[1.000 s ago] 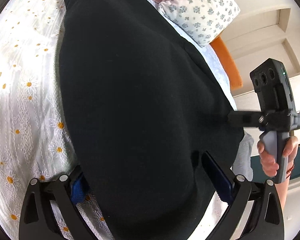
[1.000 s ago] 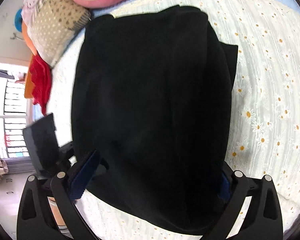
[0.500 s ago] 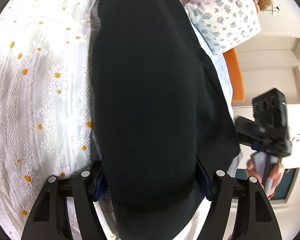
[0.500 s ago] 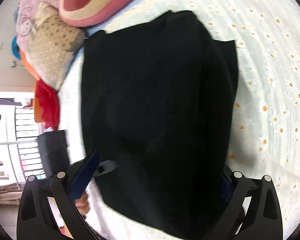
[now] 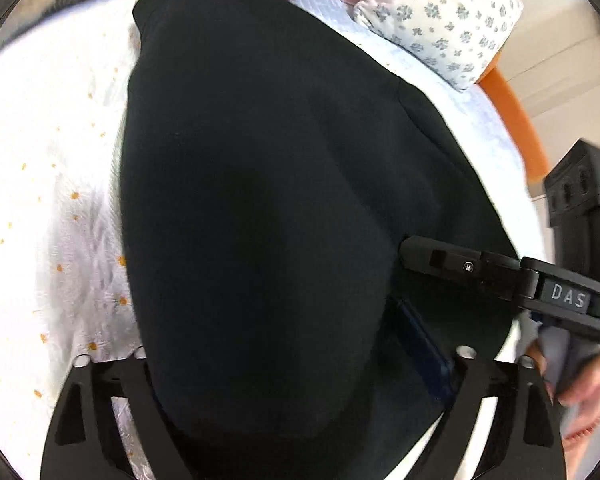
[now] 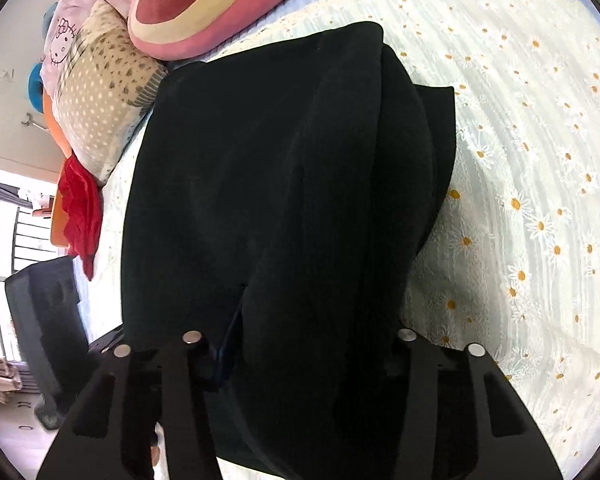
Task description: Fold large clothes
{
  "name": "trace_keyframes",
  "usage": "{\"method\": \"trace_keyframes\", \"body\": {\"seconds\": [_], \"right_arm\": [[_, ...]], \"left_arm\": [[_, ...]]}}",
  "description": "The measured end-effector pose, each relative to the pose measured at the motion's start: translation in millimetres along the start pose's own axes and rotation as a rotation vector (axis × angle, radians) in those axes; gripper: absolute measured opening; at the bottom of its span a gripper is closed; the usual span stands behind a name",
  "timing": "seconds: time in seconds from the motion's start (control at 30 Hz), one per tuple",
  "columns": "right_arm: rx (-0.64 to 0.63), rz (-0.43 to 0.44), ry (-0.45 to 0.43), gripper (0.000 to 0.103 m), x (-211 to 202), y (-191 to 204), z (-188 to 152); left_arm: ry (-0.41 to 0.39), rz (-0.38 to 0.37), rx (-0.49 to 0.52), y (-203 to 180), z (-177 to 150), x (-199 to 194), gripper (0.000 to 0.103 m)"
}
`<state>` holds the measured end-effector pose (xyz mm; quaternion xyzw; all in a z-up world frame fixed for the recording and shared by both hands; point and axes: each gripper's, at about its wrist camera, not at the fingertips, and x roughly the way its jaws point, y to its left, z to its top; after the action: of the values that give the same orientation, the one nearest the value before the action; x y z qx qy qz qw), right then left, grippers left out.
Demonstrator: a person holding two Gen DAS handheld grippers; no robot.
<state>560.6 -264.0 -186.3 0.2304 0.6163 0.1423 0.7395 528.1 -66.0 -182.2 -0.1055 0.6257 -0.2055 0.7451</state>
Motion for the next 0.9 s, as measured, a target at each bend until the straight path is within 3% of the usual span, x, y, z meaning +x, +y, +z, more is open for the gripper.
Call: {"method": "trace_keyframes", "body": {"seconds": [0.13, 0.33, 0.43, 0.57, 0.77, 0.9], "right_arm": [[-0.007, 0.02, -0.046, 0.041, 0, -2, -5], [-0.032, 0.066, -0.104, 0.037, -20, -13, -12], [-0.018, 0.105, -0.11, 0.036, -31, -10, -14], [-0.03, 0.144, -0.148, 0.035, -61, -2, -22], [-0.069, 0.145, -0.199, 0.035, -107, 16, -35], [-0.08, 0.155, -0.243, 0.035, -144, 20, -45]], "left_arm": [[-0.073, 0.049, 0.03, -8, -5, -13, 0.061], [-0.15, 0.094, 0.097, -10, -25, -48, 0.043], [-0.163, 0.124, 0.134, -24, -29, -65, 0.042], [-0.197, 0.106, 0.131, -31, -36, -91, 0.042], [-0.256, 0.131, 0.189, -52, -57, -132, 0.042], [-0.293, 0.132, 0.225, -85, -62, -153, 0.042]]}}
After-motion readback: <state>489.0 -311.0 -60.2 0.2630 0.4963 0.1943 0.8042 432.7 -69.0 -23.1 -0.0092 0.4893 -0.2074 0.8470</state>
